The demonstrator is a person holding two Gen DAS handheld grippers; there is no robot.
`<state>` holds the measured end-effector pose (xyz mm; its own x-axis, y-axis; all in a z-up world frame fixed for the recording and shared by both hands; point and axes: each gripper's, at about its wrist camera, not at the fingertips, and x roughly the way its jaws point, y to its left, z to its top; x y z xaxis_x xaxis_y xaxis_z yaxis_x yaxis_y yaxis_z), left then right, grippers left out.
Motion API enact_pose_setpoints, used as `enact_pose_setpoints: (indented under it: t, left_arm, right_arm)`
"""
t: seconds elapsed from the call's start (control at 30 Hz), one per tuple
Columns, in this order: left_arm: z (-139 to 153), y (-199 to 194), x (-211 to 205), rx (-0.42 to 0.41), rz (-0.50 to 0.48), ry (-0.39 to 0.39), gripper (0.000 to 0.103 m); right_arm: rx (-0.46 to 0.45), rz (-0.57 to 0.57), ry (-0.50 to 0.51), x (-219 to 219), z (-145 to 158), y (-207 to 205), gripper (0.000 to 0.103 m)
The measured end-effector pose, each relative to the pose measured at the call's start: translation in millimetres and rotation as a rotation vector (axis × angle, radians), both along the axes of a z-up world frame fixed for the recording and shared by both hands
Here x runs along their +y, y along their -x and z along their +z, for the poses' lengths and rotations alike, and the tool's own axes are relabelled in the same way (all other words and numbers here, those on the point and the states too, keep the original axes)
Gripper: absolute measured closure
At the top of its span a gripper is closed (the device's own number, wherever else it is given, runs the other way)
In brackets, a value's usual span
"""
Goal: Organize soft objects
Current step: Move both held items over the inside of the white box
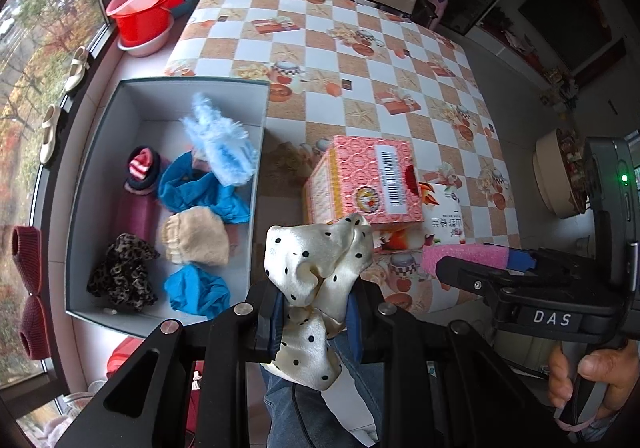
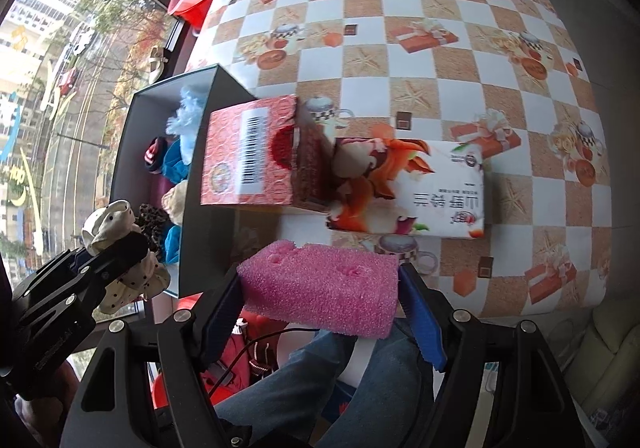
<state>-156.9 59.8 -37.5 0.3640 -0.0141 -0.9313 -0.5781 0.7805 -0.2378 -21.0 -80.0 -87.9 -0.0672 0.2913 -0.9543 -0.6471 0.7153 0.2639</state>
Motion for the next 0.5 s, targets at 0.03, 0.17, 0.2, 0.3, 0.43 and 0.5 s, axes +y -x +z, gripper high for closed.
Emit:
enact_pose_setpoints:
  t: [0.03,0.17,0.2,0.3,0.43,0.5]
  left_arm:
    - [0,4,3,0.001,0.009,0.001,0.076]
    - [-2,21,16,0.003,0.052,0.004,0.076]
    - [-3,24,19,0.003,0.063,0.003,0.076]
    - [-5,34,28,0.005,0.096,0.006,0.076]
    - [-7,47,40,0.01,0.133,0.008,0.076]
    - [-9,53,46,0.014,0.151,0.011,0.076]
  right_arm:
    - [0.0,0.013,0.001,6,-1,3,0.027]
    - [-0.001,0.052,0.007,22,-1,12,0.027]
    - [-0.001,0.066,0.008,28,-1,15,0.027]
    - [-0.004,0.099,0.01,41,-1,22,0.027]
    - [-0.007,0.145,0.009,61,0,31,0.027]
    - [-0.008,0.166,0.01,70,0,35,0.027]
